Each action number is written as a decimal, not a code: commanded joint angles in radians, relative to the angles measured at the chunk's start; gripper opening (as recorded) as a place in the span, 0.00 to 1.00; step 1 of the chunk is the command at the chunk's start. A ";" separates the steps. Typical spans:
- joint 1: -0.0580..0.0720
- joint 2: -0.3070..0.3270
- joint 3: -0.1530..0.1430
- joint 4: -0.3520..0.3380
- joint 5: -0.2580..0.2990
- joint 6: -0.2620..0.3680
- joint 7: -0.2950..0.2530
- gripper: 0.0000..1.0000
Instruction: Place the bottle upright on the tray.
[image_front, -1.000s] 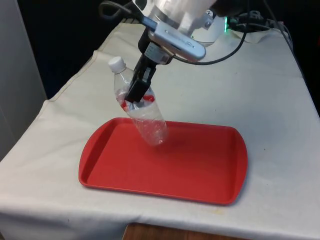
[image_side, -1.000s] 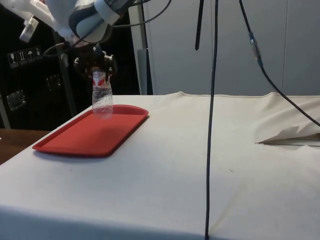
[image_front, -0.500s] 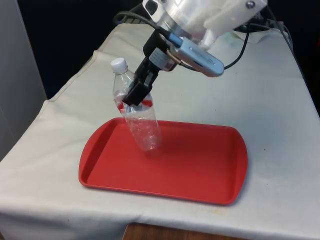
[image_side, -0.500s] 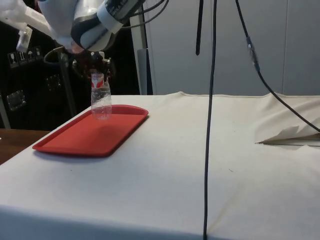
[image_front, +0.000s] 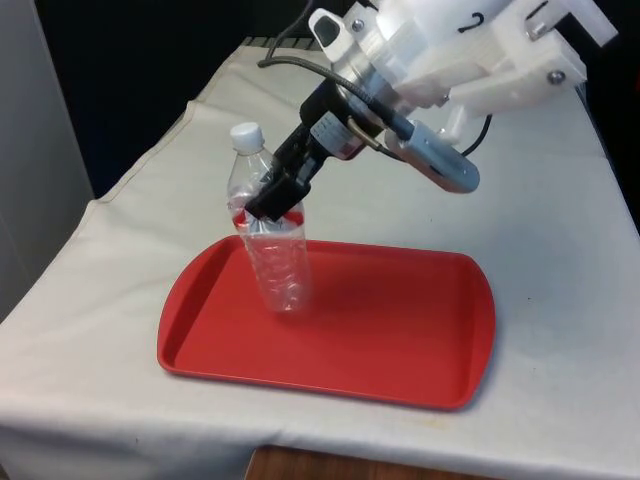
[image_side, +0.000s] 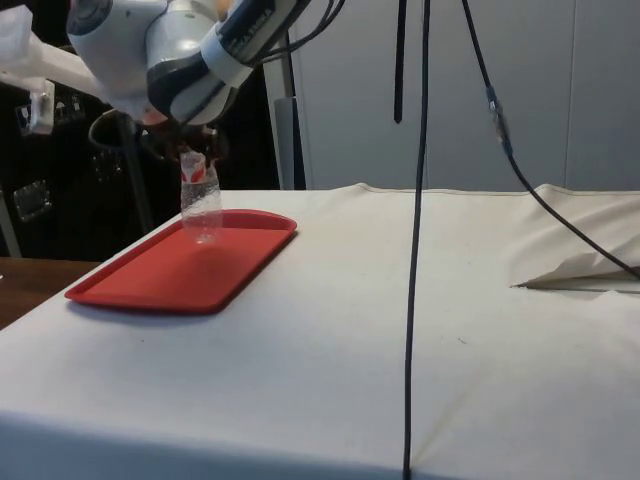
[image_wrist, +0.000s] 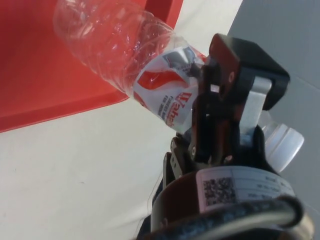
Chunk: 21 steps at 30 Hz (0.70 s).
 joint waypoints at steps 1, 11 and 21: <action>0.003 0.008 -0.001 0.009 -0.004 -0.003 0.011 0.14; 0.000 0.012 0.008 0.020 -0.012 -0.016 0.013 0.14; 0.002 0.025 0.011 0.028 -0.019 -0.026 0.013 0.14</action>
